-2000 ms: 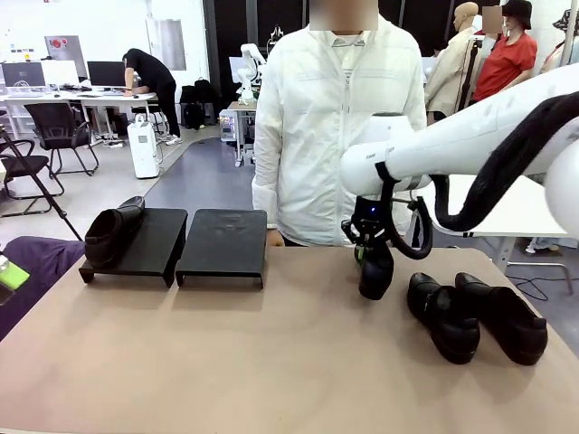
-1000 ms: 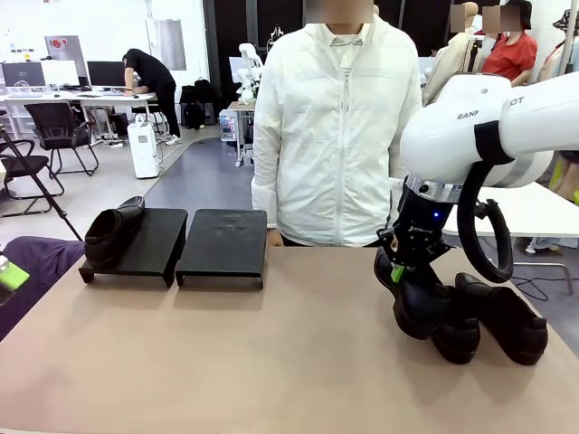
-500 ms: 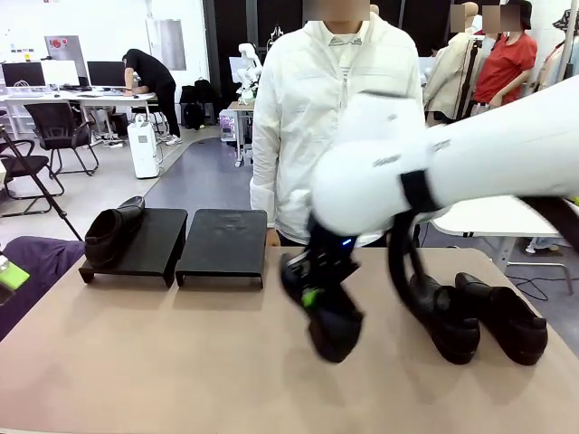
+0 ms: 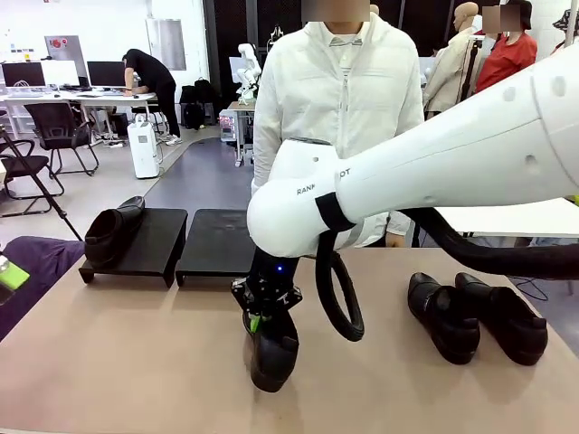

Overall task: Organize the shoes by placing them on the stand.
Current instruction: Pick up one Shoe and place it in the middle of the table.

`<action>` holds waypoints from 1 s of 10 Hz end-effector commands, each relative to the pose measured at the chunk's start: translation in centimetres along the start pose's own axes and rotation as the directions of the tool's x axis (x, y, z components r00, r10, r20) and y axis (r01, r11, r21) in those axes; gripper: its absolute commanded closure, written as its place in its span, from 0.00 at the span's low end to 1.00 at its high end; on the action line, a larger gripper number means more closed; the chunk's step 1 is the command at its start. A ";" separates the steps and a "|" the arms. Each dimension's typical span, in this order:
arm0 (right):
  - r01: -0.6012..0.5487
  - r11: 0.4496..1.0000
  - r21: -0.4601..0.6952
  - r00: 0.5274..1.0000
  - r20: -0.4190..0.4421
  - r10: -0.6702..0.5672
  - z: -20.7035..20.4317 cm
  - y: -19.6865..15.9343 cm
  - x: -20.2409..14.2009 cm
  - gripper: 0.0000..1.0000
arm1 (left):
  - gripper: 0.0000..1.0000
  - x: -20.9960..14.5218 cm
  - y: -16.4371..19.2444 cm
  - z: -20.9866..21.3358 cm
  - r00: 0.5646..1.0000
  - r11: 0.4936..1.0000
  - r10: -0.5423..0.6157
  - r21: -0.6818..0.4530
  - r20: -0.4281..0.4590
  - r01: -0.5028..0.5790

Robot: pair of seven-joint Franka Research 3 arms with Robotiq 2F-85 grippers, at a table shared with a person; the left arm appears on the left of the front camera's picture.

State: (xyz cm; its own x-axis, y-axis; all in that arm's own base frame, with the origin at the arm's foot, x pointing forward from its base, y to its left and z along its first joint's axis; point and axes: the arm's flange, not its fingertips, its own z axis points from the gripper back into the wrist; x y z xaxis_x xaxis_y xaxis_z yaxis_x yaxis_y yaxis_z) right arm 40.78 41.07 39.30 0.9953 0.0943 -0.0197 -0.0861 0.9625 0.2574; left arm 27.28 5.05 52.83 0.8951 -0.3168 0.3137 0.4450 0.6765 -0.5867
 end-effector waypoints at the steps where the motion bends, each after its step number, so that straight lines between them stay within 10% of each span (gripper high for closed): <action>1: 0.078 0.997 -0.029 0.996 0.034 -0.077 -0.5 1.5 1.2 1.00 | 0.00 0.1 0.1 0.1 1.000 1.000 -0.017 -0.019 0.011 0.017; 5: 0.053 0.999 -0.009 0.999 0.011 -0.053 -1.8 0.9 2.1 1.00 | 0.00 0.1 0.1 0.1 1.000 1.000 -0.017 -0.019 0.011 0.017; 6: 0.045 0.999 -0.002 0.999 0.017 -0.045 -1.6 0.8 1.9 0.67 | 0.00 0.1 0.1 0.1 1.000 1.000 -0.017 -0.019 0.011 0.017; 7: 0.040 0.999 0.002 0.999 0.023 -0.040 -1.4 0.7 1.8 0.08 | 0.00 0.1 0.1 0.1 1.000 1.000 -0.017 -0.019 0.011 0.017; 10: -0.028 0.996 0.084 1.000 0.013 0.027 1.9 -0.6 0.6 0.00 | 0.00 0.1 0.1 0.1 1.000 1.000 -0.017 -0.019 0.011 0.017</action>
State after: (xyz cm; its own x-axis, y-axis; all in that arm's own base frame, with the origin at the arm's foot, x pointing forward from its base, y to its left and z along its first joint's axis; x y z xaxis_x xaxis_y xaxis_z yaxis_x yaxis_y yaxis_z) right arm 42.40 42.15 39.57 0.9967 0.0793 -0.0145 -0.0716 0.9538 0.2917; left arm 27.28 5.04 52.82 0.8950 -0.3170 0.3137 0.4453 0.6764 -0.5867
